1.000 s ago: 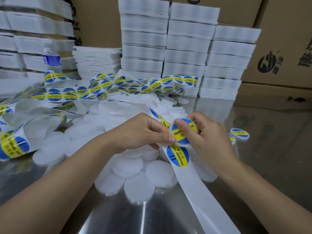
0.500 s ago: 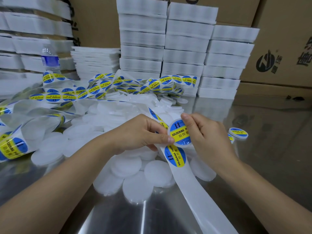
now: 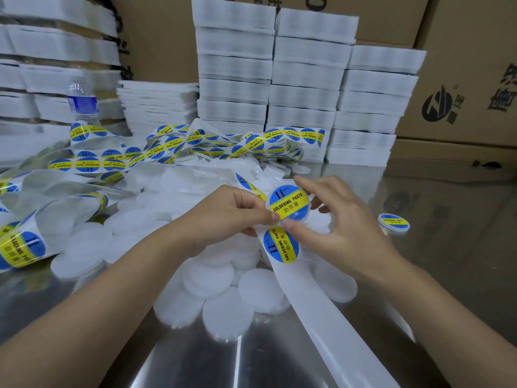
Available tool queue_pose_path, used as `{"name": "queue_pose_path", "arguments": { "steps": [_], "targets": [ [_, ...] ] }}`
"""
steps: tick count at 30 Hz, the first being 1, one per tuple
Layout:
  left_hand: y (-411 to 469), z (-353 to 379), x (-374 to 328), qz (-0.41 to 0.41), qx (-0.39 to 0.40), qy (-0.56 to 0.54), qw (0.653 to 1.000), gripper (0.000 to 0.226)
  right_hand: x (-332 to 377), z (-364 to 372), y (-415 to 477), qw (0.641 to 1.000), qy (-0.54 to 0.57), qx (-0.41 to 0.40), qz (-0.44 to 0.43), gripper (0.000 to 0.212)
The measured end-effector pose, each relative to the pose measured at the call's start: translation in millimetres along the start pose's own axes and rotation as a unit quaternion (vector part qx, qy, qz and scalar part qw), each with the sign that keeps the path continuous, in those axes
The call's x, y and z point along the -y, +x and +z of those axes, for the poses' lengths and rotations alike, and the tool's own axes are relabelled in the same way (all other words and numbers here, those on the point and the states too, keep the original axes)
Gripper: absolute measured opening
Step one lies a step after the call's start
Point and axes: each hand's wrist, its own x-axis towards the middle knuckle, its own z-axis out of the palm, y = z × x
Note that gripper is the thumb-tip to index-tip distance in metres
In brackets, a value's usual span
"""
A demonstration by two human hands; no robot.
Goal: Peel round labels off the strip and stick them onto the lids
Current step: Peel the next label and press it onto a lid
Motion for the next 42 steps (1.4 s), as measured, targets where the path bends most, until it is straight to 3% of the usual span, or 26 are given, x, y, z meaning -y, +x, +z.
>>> {"name": "queue_pose_path", "arguments": {
  "steps": [3, 8, 10, 12, 14, 16, 20, 25, 28, 32, 36, 39, 42],
  "targets": [
    [0, -1, 1, 0.015, 0.003, 0.001, 1.0, 0.023, -2, 4, -2, 0.998, -0.049, 0.012, -0.033, 0.074],
    [-2, 1, 0, 0.041, -0.005, -0.018, 0.999, 0.027, -13, 0, 5, 0.998, -0.044, -0.04, -0.034, 0.059],
    [2, -2, 1, 0.046, -0.047, -0.045, 0.997, 0.016, -29, -10, 14, 0.993, -0.057, -0.1, 0.037, 0.053],
    [5, -5, 4, 0.046, -0.086, -0.037, 0.995, 0.019, -53, -27, 20, 0.969, -0.155, -0.096, 0.165, 0.053],
    [6, -8, 5, 0.051, -0.104, -0.026, 0.993, 0.024, -76, -39, 20, 0.897, -0.341, 0.021, 0.28, 0.058],
    [7, -9, 8, 0.058, -0.107, -0.02, 0.992, 0.047, -93, -42, 16, 0.832, -0.432, 0.116, 0.327, 0.064],
    [9, -9, 12, 0.069, -0.149, 0.02, 0.986, 0.08, -116, -40, 12, 0.822, -0.413, 0.109, 0.377, 0.065],
    [14, -16, 14, 0.085, -0.253, 0.018, 0.963, 0.063, -128, -46, 8, 0.813, -0.385, 0.076, 0.429, 0.061],
    [15, -18, 13, 0.084, -0.259, 0.014, 0.962, 0.056, -119, -44, 11, 0.823, -0.403, 0.06, 0.395, 0.059],
    [14, -14, 10, 0.074, -0.245, 0.011, 0.967, 0.057, -89, -33, 18, 0.906, -0.327, -0.028, 0.268, 0.048],
    [9, -11, 6, 0.099, -0.205, -0.001, 0.974, 0.061, -45, -13, 16, 0.978, -0.172, -0.092, 0.069, 0.028],
    [6, -9, 3, 0.129, -0.189, 0.0, 0.973, 0.064, -17, 3, 8, 0.989, -0.122, -0.042, -0.076, 0.027],
    [5, -8, 1, 0.138, -0.174, -0.011, 0.975, 0.06, -7, 14, 2, 0.98, -0.127, -0.019, -0.149, 0.027]
  ]
}}
